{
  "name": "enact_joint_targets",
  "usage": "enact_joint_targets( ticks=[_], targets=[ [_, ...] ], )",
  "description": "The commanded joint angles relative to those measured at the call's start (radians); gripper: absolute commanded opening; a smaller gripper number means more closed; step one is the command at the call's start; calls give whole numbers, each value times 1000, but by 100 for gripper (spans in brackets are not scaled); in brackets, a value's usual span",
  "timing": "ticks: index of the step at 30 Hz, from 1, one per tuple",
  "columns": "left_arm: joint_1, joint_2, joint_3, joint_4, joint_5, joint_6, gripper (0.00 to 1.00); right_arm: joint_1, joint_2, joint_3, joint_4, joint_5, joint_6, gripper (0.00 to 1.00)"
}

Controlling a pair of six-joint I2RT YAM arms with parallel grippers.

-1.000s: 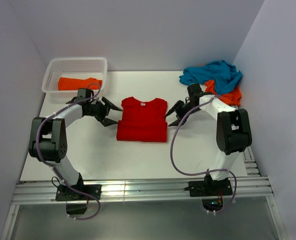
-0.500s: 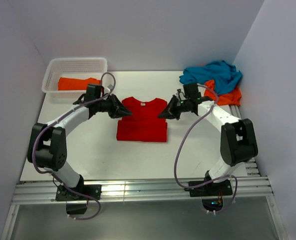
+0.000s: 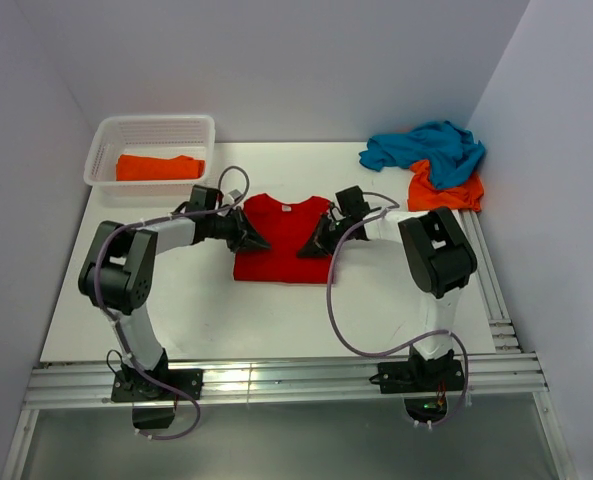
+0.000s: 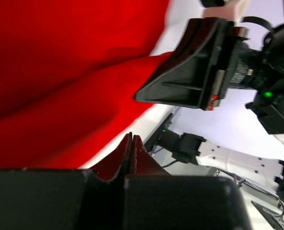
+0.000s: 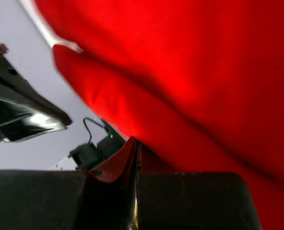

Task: Roll the t-shirts
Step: Roll the tshirt

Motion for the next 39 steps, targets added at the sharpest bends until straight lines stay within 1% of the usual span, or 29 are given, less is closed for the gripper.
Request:
enact_joint_targets(
  ticks=[1, 4, 6, 7, 10, 11, 15, 18, 19, 20, 22, 25, 29, 32, 36, 39],
  targets=[
    [0, 73, 25, 80, 17, 51, 1, -35, 31, -33, 123, 29, 49, 0],
    [0, 141, 35, 104, -3, 46, 1, -57, 86, -52, 153, 29, 78, 0],
    [0, 175, 50, 108, -8, 42, 1, -60, 97, -49, 153, 28, 82, 0],
    [0, 179, 58, 108, -11, 39, 1, -62, 92, -49, 183, 14, 85, 0],
    [1, 158, 87, 63, -37, 51, 1, -62, 57, -52, 206, -10, 89, 0],
    [1, 135, 99, 20, -43, 62, 1, -62, 45, -52, 213, -20, 86, 0],
    [3, 61, 102, -42, -69, 83, 1, -62, -27, -65, 242, -70, 86, 0],
    [1, -17, 73, -51, -71, 80, 1, -49, -86, -76, 225, -93, 68, 0],
    [1, -52, 55, -51, -72, 76, 1, -46, -110, -73, 211, -92, 39, 0],
    [0, -66, 47, -48, -69, 74, 1, -40, -118, -70, 169, -90, 22, 0],
    [-6, -86, 30, -50, -65, 77, 1, -20, -138, -76, 135, -78, -6, 0],
    [-20, -111, -19, -30, -54, 85, 1, 3, -152, -137, 145, -84, -20, 0],
    [-26, -103, -121, 13, -46, 112, 1, 8, -124, -240, 217, -101, -26, 0],
    [-26, -80, -175, 38, -57, 137, 1, 8, -75, -282, 202, -83, -79, 0],
    [-26, -46, -203, 46, -83, 168, 1, -5, -19, -294, 164, -38, -144, 0],
    [-20, -17, -194, 27, -83, 186, 1, -32, -6, -312, 183, -76, -132, 0]
  ],
)
